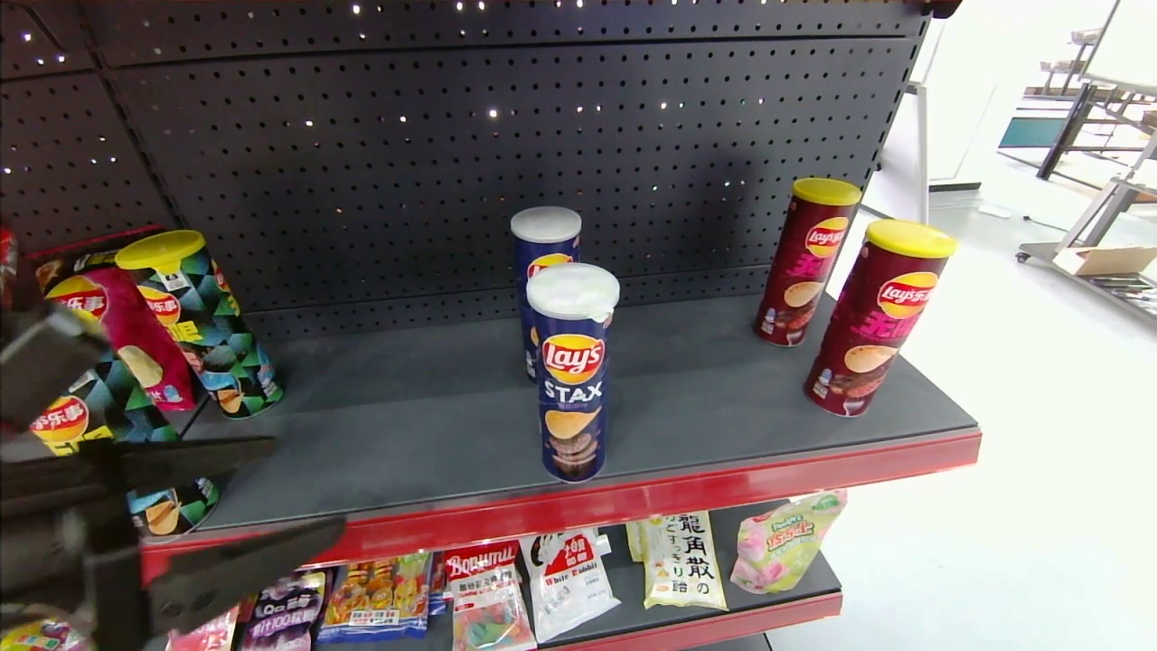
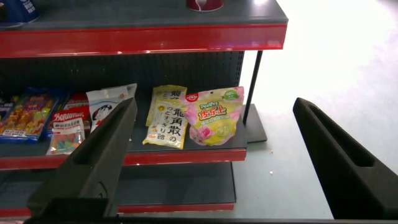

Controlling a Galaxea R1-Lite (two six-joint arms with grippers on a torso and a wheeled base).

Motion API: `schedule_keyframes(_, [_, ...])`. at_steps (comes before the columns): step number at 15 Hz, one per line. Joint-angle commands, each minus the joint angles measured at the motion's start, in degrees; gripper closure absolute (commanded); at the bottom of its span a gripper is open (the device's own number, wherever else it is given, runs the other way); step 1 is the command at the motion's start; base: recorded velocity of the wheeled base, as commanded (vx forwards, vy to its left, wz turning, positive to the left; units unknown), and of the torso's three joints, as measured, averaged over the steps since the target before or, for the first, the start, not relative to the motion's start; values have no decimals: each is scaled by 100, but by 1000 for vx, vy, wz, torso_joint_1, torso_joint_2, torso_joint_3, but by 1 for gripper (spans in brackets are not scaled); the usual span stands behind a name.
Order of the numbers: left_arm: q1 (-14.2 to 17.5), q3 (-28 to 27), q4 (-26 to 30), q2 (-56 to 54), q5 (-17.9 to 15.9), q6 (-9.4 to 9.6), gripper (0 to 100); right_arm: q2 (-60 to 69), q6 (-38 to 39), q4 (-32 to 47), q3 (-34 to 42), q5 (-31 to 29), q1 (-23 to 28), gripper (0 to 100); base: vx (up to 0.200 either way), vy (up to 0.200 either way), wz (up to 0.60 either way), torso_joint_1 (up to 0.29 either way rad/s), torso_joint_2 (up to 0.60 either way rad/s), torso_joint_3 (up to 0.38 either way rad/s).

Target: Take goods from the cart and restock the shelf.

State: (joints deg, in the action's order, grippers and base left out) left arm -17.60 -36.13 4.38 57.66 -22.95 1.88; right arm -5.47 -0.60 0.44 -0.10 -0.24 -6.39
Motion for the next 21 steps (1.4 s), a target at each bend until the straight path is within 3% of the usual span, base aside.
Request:
schedule_keyframes(1, [275,168,1399,-2374,678,-3,0,-6,-2,0,1,-2,-3,0,0,0,0,0,0,0])
schedule_keyframes(2, [486,265,1382,-2585,1144,-38,0,-6,-2,0,10,-2,-3,0,0,0,0,0,0,0])
schedule_keyframes(3, [574,273,1364,-2734,1522,-188,0,-6,-2,0,1,-2,-3,0,0,0,0,0,0,0])
schedule_keyframes(5, [574,282,1338,-2980,1874,-416,0,-6,-2,0,1,-2,-3,0,0,0,0,0,0,0])
schedule_keyframes(6, [574,265,1311,-3050,1900,-434,0,-6,-2,0,1,-2,-3,0,0,0,0,0,0,0])
schedule_keyframes(8, [574,344,1074,-3288,1874,-715,0,-6,-2,0,10,-2,-3,0,0,0,0,0,0,0])
schedule_keyframes(12, [556,739,1092,-3991,1865,-689,0,-6,-2,0,1,-2,-3,0,0,0,0,0,0,0])
schedule_keyframes(17, [583,1231,1100,-4272,2524,-689,0,-6,-19,0,1,24,-3,0,0,0,0,0,0,0])
schedule_keyframes(21, [583,1346,1109,-4404,2682,-689,0,-6,-28,-9,1,24,-12,0,0,0,0,0,0,0])
